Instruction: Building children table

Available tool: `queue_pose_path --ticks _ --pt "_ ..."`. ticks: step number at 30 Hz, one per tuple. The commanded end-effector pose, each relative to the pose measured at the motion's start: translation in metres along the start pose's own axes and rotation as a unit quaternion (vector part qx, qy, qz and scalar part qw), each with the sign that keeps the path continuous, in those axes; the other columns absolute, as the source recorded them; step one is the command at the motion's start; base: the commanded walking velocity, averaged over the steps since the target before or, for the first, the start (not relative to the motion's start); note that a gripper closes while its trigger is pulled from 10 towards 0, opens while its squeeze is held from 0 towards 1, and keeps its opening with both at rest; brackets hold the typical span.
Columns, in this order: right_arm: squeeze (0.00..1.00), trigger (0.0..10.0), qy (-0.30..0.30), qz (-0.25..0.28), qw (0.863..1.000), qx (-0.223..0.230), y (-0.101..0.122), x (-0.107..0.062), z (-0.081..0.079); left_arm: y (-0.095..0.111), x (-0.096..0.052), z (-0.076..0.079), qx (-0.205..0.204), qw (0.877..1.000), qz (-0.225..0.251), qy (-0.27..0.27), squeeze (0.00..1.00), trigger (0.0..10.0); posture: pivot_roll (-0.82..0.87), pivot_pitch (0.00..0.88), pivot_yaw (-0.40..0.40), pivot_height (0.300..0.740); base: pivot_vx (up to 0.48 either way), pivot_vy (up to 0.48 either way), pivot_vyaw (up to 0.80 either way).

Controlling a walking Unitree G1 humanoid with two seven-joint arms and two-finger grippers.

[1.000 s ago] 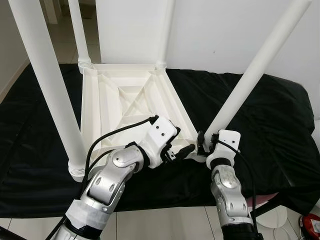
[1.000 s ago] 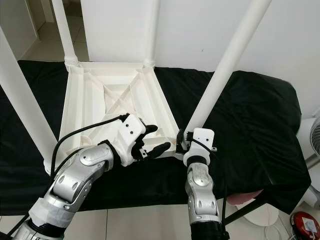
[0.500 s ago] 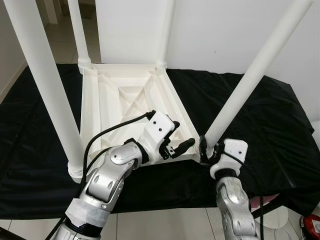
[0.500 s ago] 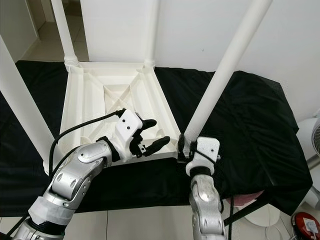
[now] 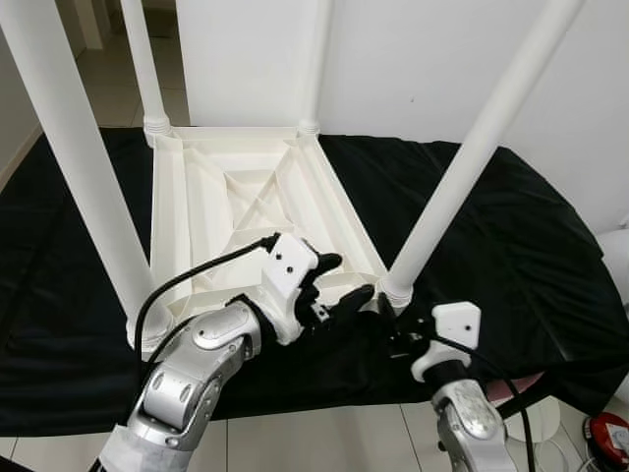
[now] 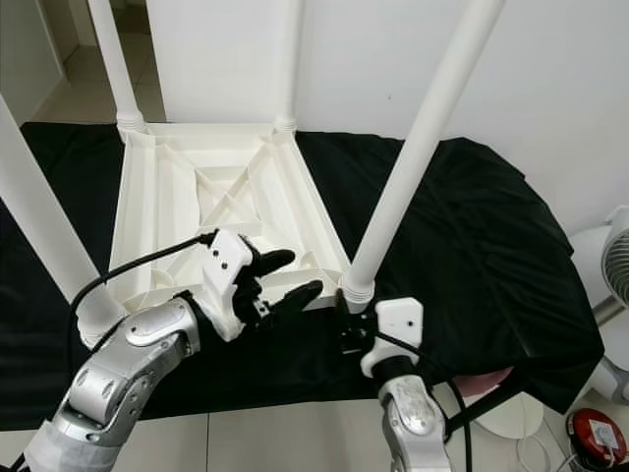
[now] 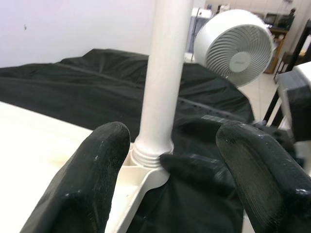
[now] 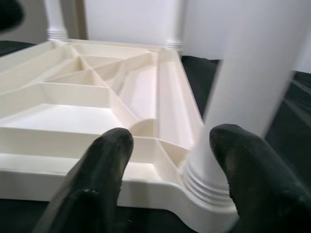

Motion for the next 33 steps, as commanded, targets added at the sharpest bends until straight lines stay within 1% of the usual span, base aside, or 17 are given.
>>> queue_pose_path --ticks 1,2,3,4,5,10,11,13,14,16,18,22,24,25,27,31,33 --pt "0.0 0.0 0.009 -0.005 1.0 0.007 -0.003 0.0 0.0 -0.002 -0.003 0.009 -0.004 0.999 -0.009 -0.036 0.0 10.0 -0.01 0.0 -0.103 0.74 0.0 0.0 0.0" --pt "0.0 0.0 0.009 -0.005 1.0 0.007 -0.003 0.0 0.0 -0.002 -0.003 0.009 -0.004 0.999 -0.009 -0.036 0.0 10.0 -0.01 0.0 -0.103 0.74 0.0 0.0 0.0" --pt "0.0 3.9 0.019 -0.008 1.0 0.015 -0.005 0.001 -0.003 -0.002 -0.004 0.008 -0.004 1.0 -0.011 -0.029 0.0 10.0 -0.01 0.0 -0.106 0.74 0.0 0.0 0.0" --pt "0.0 3.9 0.027 -0.011 0.999 0.02 -0.007 0.002 -0.006 -0.002 -0.005 0.006 -0.003 1.0 -0.012 -0.025 0.0 10.0 -0.01 0.0 -0.106 0.74 0.0 0.0 0.0" --pt "0.0 10.0 0.036 -0.011 0.999 0.022 -0.008 0.004 -0.008 -0.002 -0.006 0.005 -0.001 1.0 -0.012 -0.02 0.0 10.0 0.0 0.0 -0.103 0.74 0.0 0.0 0.0" --pt "0.0 10.0 0.058 -0.005 0.998 0.027 -0.006 0.013 -0.012 -0.001 -0.007 0.002 0.006 1.0 -0.018 -0.012 0.0 10.0 0.0 0.0 -0.1 0.74 0.0 0.0 0.0" --pt "0.0 10.0 0.049 -0.004 0.998 0.03 -0.008 0.023 -0.004 -0.003 -0.006 0.002 0.013 0.999 -0.026 -0.014 0.0 10.0 0.0 0.0 -0.096 0.74 0.0 0.0 0.0" --pt "0.0 10.0 0.049 -0.004 0.998 0.03 -0.008 0.023 -0.004 -0.003 -0.006 0.002 0.013 0.999 -0.026 -0.014 0.0 10.0 0.0 0.0 -0.096 0.74 0.0 0.0 0.0" --pt "0.0 10.0 0.021 -0.007 0.999 0.027 -0.012 0.036 0.014 -0.006 -0.006 0.007 0.018 0.999 -0.035 -0.024 0.0 10.0 0.0 0.0 -0.094 0.74 0.0 0.0 0.0" --pt "0.0 10.0 0.002 -0.008 1.0 0.025 -0.014 0.044 0.028 -0.007 -0.007 0.01 0.012 0.999 -0.039 -0.034 0.0 10.0 0.0 0.0 -0.094 0.74 0.0 0.0 0.0" --pt "0.0 10.0 -0.005 -0.008 1.0 0.027 -0.015 0.048 0.036 -0.007 -0.008 0.014 0.0 0.998 -0.039 -0.045 0.0 10.0 0.0 0.0 -0.095 0.74 0.0 0.0 0.0" --pt "0.0 10.0 -0.005 -0.008 1.0 0.028 -0.015 0.049 0.038 -0.007 -0.009 0.016 -0.004 0.998 -0.039 -0.051 0.0 10.0 0.0 0.0 -0.095 0.74 0.0 0.0 0.0" --pt "0.0 10.0 -0.018 -0.015 1.0 0.017 -0.019 0.053 0.053 -0.012 -0.013 0.024 -0.014 0.996 -0.054 -0.07 0.0 10.0 0.01 0.0 -0.097 0.74 0.0 0.0 0.0" --pt "0.0 10.0 -0.018 -0.015 1.0 0.017 -0.019 0.053 0.053 -0.012 -0.013 0.024 -0.014 0.996 -0.054 -0.07 0.0 10.0 0.01 0.0 -0.097 0.74 0.0 0.0 0.0" --pt "0.0 10.0 -0.043 -0.021 0.999 0.013 -0.023 0.054 0.071 -0.016 -0.017 0.029 -0.023 0.995 -0.064 -0.078 0.0 10.0 0.01 0.0 -0.105 0.74 0.0 0.0 0.0" --pt "0.0 10.0 -0.069 -0.026 0.997 0.004 -0.026 0.051 0.087 -0.015 -0.02 0.028 -0.026 0.995 -0.062 -0.072 0.0 10.0 0.01 0.0 -0.108 0.74 0.0 0.0 0.0" --pt "0.0 10.0 -0.072 -0.028 0.997 0.002 -0.027 0.051 0.089 -0.014 -0.021 0.028 -0.027 0.995 -0.059 -0.069 0.0 10.0 0.01 0.0 -0.108 0.74 0.0 0.0 0.0"
Point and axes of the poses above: a point about 5 cm out from each wrist's last joint towards the gripper, its own x axis pointing out of the wrist towards the gripper, its own y axis along the axis of the wrist's last joint, z = x × y, the point moved 6 cm from there along x, pointing out of the wrist towards the gripper, and after that the axes turned 12 degrees about -x, right-handed, at the moved point
